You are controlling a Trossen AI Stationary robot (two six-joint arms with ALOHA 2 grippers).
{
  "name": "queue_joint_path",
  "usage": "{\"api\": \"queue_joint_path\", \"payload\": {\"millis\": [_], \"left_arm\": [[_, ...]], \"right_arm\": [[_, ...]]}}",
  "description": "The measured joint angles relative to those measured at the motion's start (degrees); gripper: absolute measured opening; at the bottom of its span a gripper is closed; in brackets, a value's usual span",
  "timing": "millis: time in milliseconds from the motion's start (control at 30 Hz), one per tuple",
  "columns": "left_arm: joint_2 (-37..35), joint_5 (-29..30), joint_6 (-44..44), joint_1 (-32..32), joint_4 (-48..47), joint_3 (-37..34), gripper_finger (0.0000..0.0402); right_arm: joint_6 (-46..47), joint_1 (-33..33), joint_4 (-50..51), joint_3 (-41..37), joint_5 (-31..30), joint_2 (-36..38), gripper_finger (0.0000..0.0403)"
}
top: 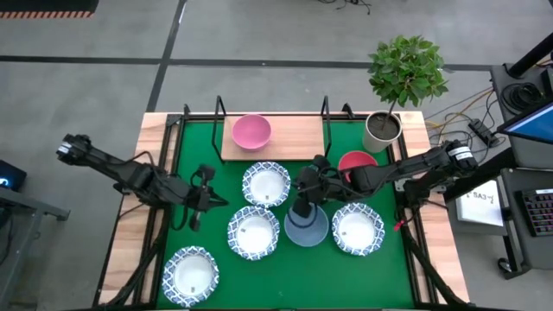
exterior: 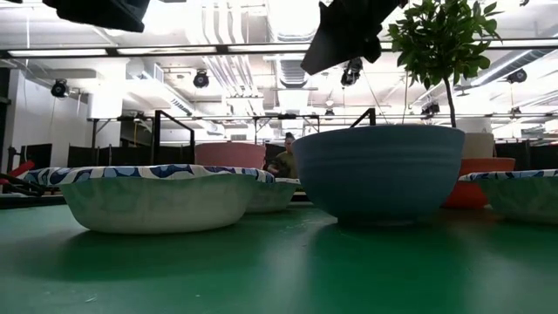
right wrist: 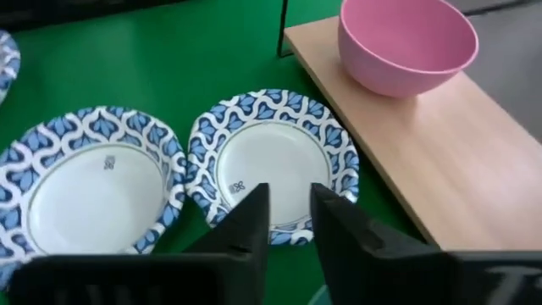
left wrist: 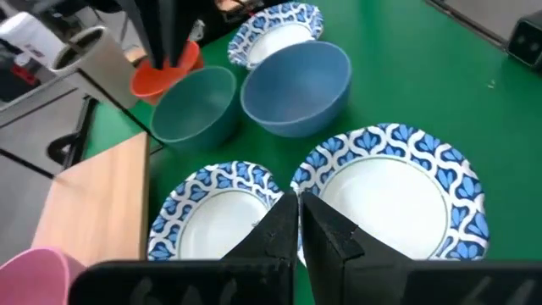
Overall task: Place and stack bowls onto a shelf
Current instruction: Stack the green bowl on top of the pink bowl on the shelf
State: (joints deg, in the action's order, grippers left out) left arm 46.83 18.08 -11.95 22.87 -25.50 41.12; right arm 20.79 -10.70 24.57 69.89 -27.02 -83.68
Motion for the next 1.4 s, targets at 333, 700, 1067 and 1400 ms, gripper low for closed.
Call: {"api": "queue_joint_path", "payload": {"millis": [333, 700, 1067, 1400], "left_arm": [[-5.6, 8.2, 0.6, -0.1, 0.5, -1.4, 0.0], [-6.6, 18.1, -3.8, -0.3, 0.6, -1.5, 0.0], [-7.9, 19.1, -11.9, -0.9, 5.9, -1.5, 0.0], [-9.5, 19.1, -12.5, -0.9, 6.0, -1.5, 0.0]], "right_arm": [[3.8, 2.0, -0.4, 0.0, 0.0, -1.4, 0.0205], [9.6, 2.5, -4.5, 0.0, 1.9, -4.7, 0.0201], [17.7, 2.6, 1.3, 0.0, 11.7, -4.6, 0.0201], [11.7, 2.5, 22.3, 0.0, 8.9, -4.2, 0.0201]]}}
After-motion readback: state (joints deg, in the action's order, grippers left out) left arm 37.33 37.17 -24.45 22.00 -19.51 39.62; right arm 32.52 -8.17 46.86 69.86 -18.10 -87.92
